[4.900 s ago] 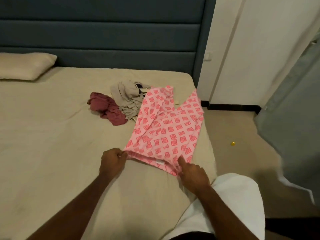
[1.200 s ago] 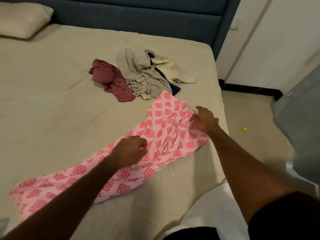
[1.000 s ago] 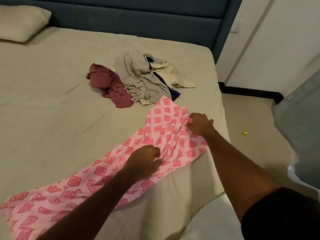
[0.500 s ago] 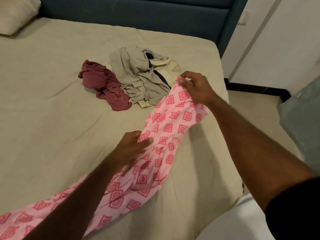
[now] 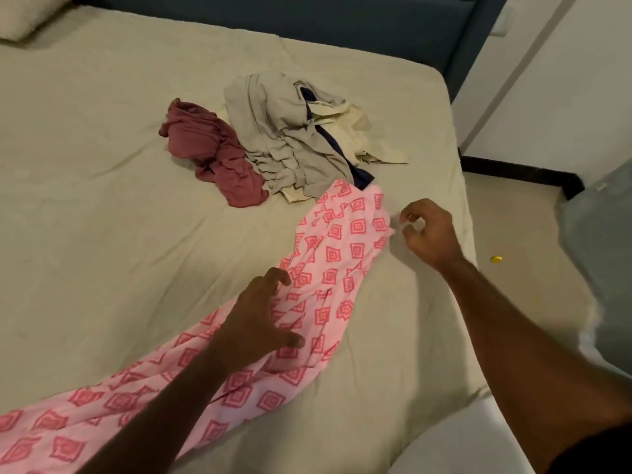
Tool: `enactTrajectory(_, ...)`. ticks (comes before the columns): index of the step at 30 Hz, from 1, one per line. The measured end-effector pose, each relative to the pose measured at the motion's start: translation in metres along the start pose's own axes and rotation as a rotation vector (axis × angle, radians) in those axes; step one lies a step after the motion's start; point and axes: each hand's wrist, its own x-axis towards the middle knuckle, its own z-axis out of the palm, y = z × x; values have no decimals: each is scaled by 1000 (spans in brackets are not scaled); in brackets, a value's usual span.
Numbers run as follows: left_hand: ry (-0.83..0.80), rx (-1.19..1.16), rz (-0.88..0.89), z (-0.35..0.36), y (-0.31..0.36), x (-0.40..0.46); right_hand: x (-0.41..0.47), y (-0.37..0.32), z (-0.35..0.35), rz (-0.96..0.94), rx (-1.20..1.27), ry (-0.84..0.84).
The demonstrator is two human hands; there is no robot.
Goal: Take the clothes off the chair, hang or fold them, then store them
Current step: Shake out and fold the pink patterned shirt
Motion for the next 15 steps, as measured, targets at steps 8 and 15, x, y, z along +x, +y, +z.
enactTrajectory(8, 238, 91, -31, 20, 5, -5, 17, -10, 4, 198, -146, -389)
enactTrajectory(15, 310, 22, 29, 13, 12, -13, 38, -26, 10, 172, -298, -414)
